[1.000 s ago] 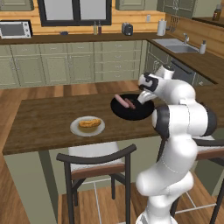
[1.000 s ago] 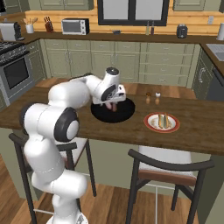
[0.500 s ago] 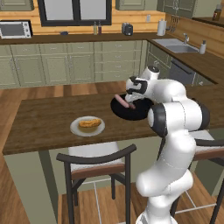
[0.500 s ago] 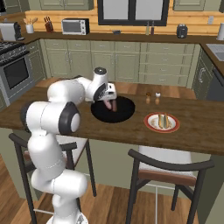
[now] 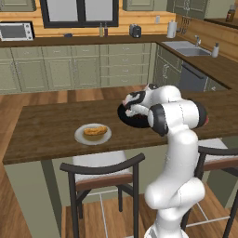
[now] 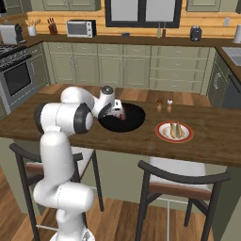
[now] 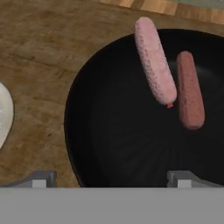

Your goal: Place one bun and one sausage from the bowl on each plate.

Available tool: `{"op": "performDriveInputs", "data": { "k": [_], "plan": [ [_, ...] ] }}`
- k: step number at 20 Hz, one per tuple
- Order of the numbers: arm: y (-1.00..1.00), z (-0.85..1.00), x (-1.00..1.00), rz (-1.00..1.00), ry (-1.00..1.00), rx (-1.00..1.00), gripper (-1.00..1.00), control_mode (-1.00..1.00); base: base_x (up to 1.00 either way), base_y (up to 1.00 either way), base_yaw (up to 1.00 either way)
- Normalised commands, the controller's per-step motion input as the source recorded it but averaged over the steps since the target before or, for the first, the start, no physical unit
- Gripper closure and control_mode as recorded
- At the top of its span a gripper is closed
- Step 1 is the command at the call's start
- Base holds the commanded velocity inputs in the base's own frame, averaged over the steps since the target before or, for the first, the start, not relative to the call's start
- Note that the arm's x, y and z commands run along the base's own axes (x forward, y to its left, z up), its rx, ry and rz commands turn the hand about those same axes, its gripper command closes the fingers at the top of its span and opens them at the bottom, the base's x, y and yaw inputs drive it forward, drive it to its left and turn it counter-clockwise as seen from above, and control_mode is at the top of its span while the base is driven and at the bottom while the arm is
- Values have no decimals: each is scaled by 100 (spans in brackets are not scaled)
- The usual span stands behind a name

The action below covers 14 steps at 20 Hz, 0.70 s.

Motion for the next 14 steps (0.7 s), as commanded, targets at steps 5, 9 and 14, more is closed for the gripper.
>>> {"op": "performDriveInputs", "data": {
  "k": [5, 9, 14],
  "plan": [
    [16, 21, 31, 0, 7, -9, -100, -100, 0, 0, 0],
    [-12, -2, 18, 0, 0, 0, -100, -100, 0, 0, 0],
    [-18, -12, 38, 0, 0, 0, -100, -100, 0, 0, 0]
  ]
}}
